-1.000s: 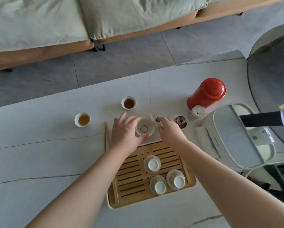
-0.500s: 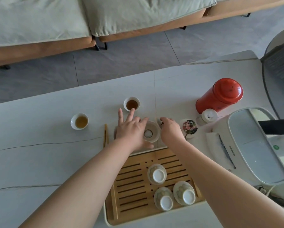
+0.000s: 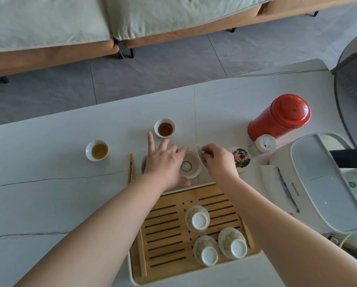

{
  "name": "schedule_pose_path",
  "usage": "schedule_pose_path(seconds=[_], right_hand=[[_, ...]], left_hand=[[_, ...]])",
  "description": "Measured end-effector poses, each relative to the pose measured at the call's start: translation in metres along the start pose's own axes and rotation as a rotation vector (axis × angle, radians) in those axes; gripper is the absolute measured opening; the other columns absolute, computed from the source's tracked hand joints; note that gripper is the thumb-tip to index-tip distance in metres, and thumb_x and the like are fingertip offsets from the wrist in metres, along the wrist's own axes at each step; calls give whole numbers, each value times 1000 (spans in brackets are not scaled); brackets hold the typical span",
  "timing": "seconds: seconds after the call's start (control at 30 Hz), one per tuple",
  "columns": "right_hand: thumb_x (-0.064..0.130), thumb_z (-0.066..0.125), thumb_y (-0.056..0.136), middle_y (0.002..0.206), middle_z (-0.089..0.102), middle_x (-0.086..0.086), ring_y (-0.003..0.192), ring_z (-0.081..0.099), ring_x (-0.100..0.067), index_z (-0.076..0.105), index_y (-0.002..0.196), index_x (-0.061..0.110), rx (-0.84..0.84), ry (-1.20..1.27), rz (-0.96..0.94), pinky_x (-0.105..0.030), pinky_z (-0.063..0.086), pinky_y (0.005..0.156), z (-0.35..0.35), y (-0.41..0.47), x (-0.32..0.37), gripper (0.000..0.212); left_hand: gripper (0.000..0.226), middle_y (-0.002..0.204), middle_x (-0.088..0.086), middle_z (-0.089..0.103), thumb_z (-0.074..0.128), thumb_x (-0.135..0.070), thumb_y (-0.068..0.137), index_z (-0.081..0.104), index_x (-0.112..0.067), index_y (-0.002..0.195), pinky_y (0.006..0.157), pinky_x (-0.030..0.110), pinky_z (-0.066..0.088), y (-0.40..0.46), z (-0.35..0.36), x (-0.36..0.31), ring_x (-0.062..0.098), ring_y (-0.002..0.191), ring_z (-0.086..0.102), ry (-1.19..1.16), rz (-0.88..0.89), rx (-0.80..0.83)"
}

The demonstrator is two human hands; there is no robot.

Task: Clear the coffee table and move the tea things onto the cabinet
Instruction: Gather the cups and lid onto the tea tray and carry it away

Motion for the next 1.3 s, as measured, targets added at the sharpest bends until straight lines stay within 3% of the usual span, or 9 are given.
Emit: schedule_pose_path(seconds=[0.23,0.5,0.57,0.67,0.73,0.87,1.1,1.3], right_hand=[[13,51,92,111,64,-9,96,56,-18,58,118,10,-48,96,-23,-24,39,78,-12,-10,5,27],[24,58,89,97,65,2,89,58,-11,65,105,18,-235,205,-156,-21,41,74,-55,-38,36,18],[25,60,88,98,66,3,90,60,-10,66,105,19,-225,229,-183,-22,46,77,-61,-46,50,19],[25,63,86,99,67,6,91,60,-8,63,111,20,-160,226,-194,-24,48,81,-58,-57,67,25],[25,63,86,100,65,10,93,59,-9,59,116,22,-106,204,-185,-24,45,80,-51,-63,73,30],[26,63,87,103,64,9,92,57,-10,57,117,21,-61,156,-200,-22,41,77,-35,-68,77,31],[23,62,87,101,64,8,94,58,-12,60,115,18,-78,111,-172,-20,38,78,-20,-70,65,29],[24,59,90,110,62,1,95,50,-10,59,119,17,-87,45,-183,-22,35,79,-22,-68,57,30]], left_hand=[[86,130,2,55,54,-75,68,38,-25,136,110,64,-11,-1,-2,-1,26,136,30,-84,-35,-61],[90,136,0,49,55,-77,66,36,-25,138,115,57,9,-33,-39,17,22,132,36,-273,-143,-218],[86,132,1,50,60,-71,67,37,-25,136,113,53,19,-49,-48,30,23,125,41,-313,-163,-270],[82,128,4,42,74,-52,66,37,-24,135,98,33,36,-74,-52,50,21,114,45,-578,-204,-298],[85,129,2,34,78,-41,66,33,-24,137,87,23,35,-88,-48,58,14,107,43,-708,-229,-254],[85,128,-2,29,77,-39,69,29,-26,139,86,18,31,-98,-31,66,5,103,36,-742,-230,-215],[91,134,1,34,75,-44,70,26,-23,144,92,20,31,-86,-19,52,15,124,37,-722,-169,-236],[88,133,0,39,75,-44,70,29,-18,140,92,19,29,-85,-9,50,15,123,37,-705,-188,-221]])
Point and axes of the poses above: each hand's wrist, its own y-axis towards the middle knuckle, its own z-axis out of the palm, x = y × z, the point moved 2 cm from there along y, towards the middle knuckle
